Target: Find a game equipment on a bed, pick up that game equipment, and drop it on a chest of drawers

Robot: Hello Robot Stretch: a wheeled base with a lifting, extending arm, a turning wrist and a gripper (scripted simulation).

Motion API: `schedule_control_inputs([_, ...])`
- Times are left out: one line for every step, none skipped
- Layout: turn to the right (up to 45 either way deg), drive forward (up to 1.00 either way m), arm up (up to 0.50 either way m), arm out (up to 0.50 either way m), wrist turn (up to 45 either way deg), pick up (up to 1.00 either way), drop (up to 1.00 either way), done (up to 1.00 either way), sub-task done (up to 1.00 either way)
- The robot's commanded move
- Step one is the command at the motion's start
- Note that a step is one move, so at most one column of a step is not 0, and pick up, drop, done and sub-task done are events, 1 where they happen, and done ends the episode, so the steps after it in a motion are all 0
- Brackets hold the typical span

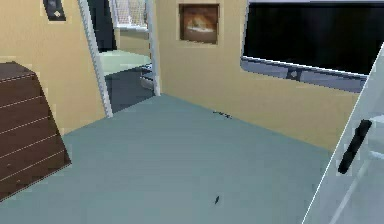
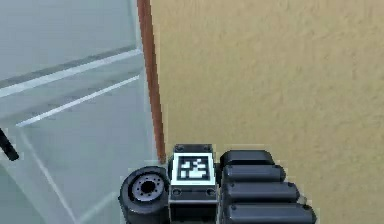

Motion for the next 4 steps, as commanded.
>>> schedule_control_inputs([0.0, 0.10, 0.00, 0.00, 0.0, 0.00, 0.00, 0.00, 0.00])
schedule_control_inputs([-45.0, 0.00, 0.00, 0.00, 0.0, 0.00, 0.00, 0.00, 0.00])
schedule_control_inputs([-6.0, 0.00, 0.00, 0.00, 0.0, 0.00, 0.00, 0.00, 0.00])
schedule_control_inputs([0.0, 0.80, 0.00, 0.00, 0.0, 0.00, 0.00, 0.00, 0.00])
